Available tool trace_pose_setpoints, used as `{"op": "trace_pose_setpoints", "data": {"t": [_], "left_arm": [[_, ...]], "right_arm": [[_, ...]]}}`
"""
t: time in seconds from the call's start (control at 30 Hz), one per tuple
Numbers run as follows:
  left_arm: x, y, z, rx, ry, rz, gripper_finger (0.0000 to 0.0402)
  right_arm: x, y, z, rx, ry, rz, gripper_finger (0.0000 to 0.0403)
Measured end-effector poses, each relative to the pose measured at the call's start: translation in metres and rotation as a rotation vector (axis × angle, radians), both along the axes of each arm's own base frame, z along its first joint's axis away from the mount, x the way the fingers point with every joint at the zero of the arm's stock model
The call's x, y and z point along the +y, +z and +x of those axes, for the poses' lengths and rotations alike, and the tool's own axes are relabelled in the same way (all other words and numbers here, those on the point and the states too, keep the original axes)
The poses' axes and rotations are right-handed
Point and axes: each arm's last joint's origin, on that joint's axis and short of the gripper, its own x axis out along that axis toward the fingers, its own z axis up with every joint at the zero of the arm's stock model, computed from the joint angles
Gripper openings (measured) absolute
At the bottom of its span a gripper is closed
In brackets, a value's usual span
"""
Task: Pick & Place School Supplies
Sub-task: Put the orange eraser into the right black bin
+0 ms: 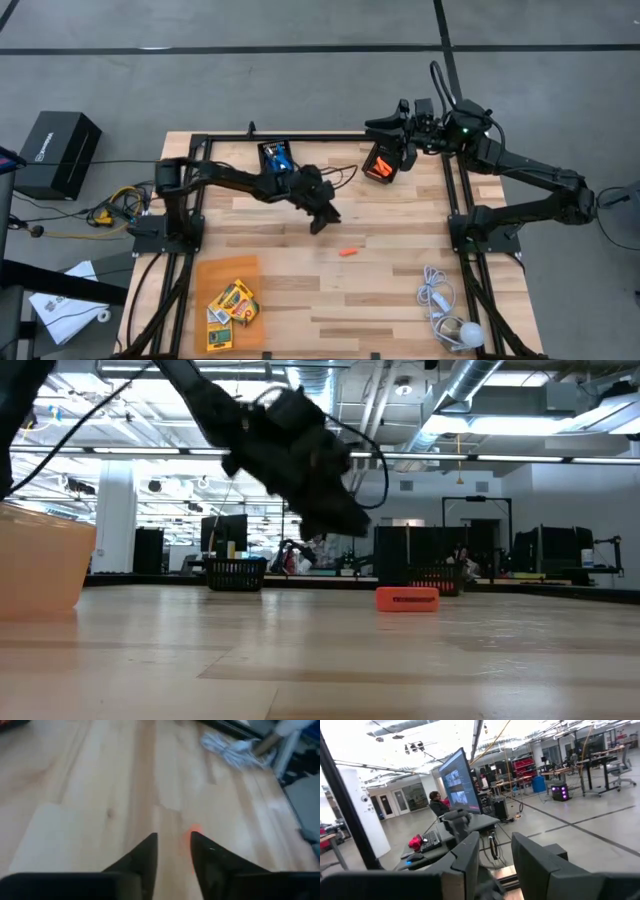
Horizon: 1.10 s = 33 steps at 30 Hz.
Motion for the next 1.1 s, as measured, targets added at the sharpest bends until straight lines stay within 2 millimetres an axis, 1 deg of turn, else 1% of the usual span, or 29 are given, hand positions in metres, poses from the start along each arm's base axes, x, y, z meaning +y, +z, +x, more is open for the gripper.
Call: {"op": "trace_pose_setpoints", "data": {"t": [0.07,0.13,0.27,0.43,0.53,0.6,0.77,0.9,0.97,1.03,1.1], "left_arm": [[-0.006,0.015,-0.004,-0.016,-0.010,0.001,0.0130],[-0.014,0.024,-0.007,-0.001,-0.009,-0.008,0.0152],[-0.031,0.018,-0.009,0.088,0.019,-0.033,0.0177],[-0.049,0.018,0.002,0.134,0.025,-0.016,0.0177],[-0.052,0.026,0.012,0.126,0.035,0.009,0.0176],[-0.051,0.027,0.020,0.144,0.040,0.011,0.0176],[-0.054,0.017,0.037,0.224,0.027,0.010,0.0176],[-0.068,0.007,0.048,0.261,-0.023,0.022,0.0176],[-0.077,0.007,0.053,0.261,-0.041,0.021,0.0176],[-0.085,0.007,0.056,0.261,-0.046,0.015,0.0176],[-0.087,0.003,0.055,0.284,-0.044,0.019,0.0176]], "right_arm": [[-0.002,0.000,-0.001,-0.001,-0.010,0.005,0.0107],[-0.004,0.000,-0.002,-0.001,-0.018,0.005,0.0107],[-0.006,0.000,-0.003,-0.002,-0.029,0.008,0.0107],[-0.006,0.000,-0.003,-0.004,-0.029,0.007,0.0107],[-0.006,0.000,-0.003,-0.001,-0.029,0.008,0.0107],[-0.006,0.000,-0.002,0.003,-0.029,0.009,0.0107],[-0.007,-0.001,-0.002,0.006,-0.030,0.008,0.0107],[-0.007,-0.001,-0.002,0.006,-0.030,0.008,0.0107],[-0.006,-0.001,-0.002,0.006,-0.029,0.008,0.0107],[-0.006,-0.001,-0.002,0.006,-0.029,0.008,0.0107],[-0.006,-0.001,-0.002,0.006,-0.028,0.007,0.0107]]}}
